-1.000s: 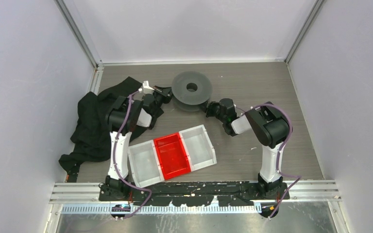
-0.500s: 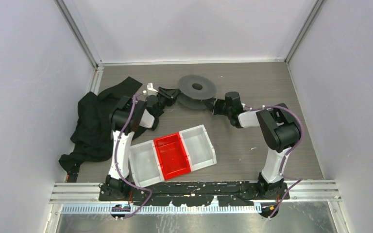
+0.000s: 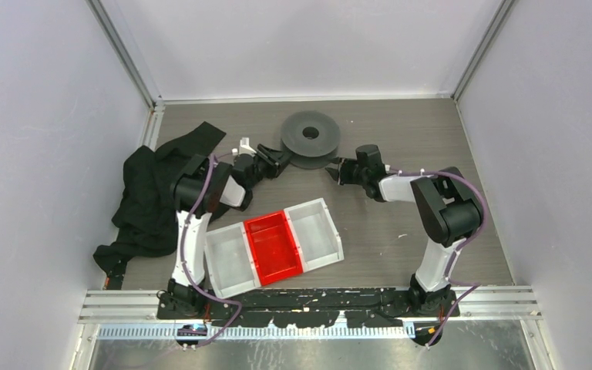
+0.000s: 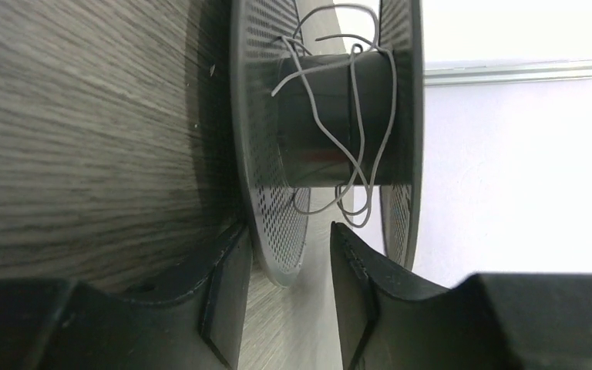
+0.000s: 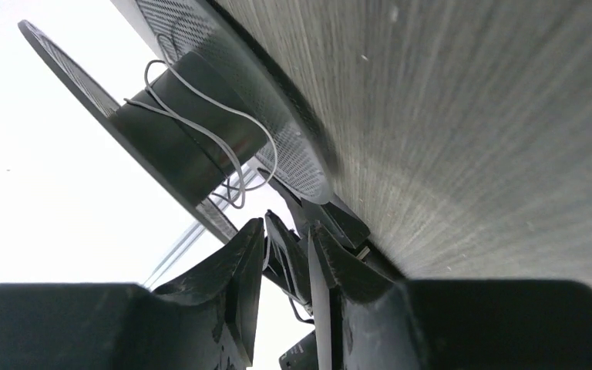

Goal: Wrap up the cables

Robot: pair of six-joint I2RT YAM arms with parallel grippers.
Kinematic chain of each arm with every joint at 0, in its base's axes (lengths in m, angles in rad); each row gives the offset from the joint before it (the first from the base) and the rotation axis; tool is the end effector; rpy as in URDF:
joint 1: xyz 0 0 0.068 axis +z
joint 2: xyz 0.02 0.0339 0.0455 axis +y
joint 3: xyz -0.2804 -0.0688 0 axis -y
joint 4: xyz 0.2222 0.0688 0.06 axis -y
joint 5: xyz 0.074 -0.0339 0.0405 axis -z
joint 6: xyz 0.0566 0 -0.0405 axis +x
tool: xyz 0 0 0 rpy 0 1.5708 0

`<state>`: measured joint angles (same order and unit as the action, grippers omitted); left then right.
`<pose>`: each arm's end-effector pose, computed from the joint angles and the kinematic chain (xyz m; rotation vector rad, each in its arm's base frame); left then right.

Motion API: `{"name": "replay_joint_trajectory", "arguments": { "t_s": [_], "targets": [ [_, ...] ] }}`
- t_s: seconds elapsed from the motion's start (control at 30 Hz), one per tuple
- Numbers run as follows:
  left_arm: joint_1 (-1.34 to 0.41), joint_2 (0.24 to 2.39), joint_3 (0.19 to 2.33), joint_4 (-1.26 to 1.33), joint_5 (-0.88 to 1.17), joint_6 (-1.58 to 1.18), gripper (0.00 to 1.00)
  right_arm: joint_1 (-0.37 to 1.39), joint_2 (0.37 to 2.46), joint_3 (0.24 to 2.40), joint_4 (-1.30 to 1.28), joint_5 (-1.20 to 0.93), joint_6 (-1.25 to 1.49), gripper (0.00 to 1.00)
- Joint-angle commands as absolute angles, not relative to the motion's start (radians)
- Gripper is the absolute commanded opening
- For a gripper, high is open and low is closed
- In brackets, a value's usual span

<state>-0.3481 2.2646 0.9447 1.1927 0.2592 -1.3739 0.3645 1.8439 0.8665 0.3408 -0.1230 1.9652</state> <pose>0.4089 -0.1638 0.1124 -0.7521 1.7856 -1.4487 0.3472 0.1399 0.1555 1.8051 1.8642 1.2648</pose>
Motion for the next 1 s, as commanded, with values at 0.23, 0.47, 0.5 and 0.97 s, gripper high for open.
{"name": "replay_joint_trajectory", "arguments": {
  "t_s": [0.23,0.47,0.5,0.97],
  "targets": [
    [-0.330,2.048,0.917,1.008,0.285,-1.217,0.52,0.360,1.668,0.743,0.331,-0.096,1.937,0.34],
    [-0.324,1.973,0.909,0.863,0.298,-1.145,0.83,0.329,1.535,0.715,0.222,-0.060,1.840,0.46],
    [-0.324,1.967,0.906,0.854,0.298,-1.139,0.85,0.323,1.517,0.717,0.198,-0.052,1.822,0.48],
    [-0.305,1.785,0.848,0.660,0.344,-1.001,0.87,0.241,1.218,0.816,-0.180,0.119,1.439,0.56]
  ]
}}
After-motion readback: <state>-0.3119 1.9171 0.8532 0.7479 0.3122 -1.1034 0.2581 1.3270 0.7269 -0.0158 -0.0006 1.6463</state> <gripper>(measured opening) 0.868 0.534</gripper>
